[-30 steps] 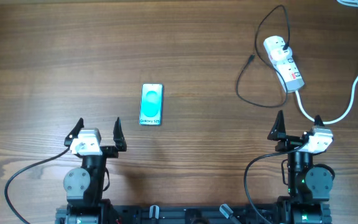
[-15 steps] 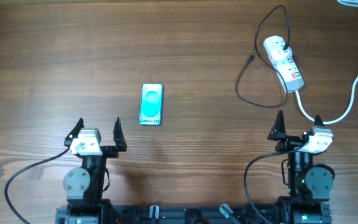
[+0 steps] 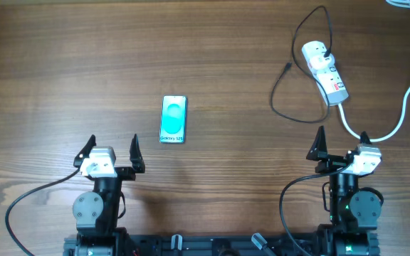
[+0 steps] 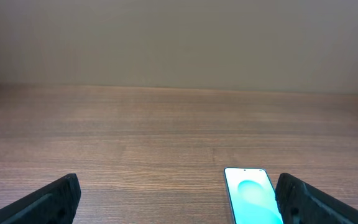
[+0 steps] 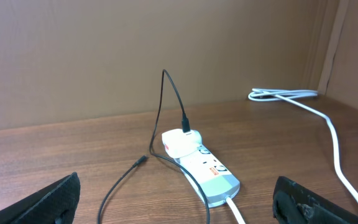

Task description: Plug charger to phone and switch on socket

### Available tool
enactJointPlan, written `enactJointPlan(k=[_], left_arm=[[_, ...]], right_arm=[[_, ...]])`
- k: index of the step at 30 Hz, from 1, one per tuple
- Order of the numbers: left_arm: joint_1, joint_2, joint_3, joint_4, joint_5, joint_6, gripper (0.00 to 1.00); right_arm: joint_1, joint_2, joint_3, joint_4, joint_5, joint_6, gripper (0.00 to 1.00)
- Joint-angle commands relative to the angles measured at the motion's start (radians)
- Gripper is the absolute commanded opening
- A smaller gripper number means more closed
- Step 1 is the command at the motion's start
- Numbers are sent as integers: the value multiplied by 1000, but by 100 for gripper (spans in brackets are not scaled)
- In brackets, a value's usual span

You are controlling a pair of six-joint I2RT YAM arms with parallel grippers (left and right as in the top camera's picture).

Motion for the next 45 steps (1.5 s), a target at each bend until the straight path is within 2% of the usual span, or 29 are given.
enactJointPlan(k=[1, 26, 34, 39, 45], left_arm=[[6, -5, -6, -1, 18, 15, 100], [6, -5, -6, 0, 16, 15, 100], [6, -5, -6, 141, 36, -11, 100], [6, -2, 11, 102, 129, -11, 100], [6, 134, 225, -123, 127, -11, 100]], right_arm=[[4, -12, -1, 5, -16, -14, 100], [4, -12, -1, 5, -16, -13, 100], [4, -12, -1, 5, -16, -14, 100], [4, -12, -1, 5, -16, -14, 99], [4, -12, -1, 5, -16, -14, 100]])
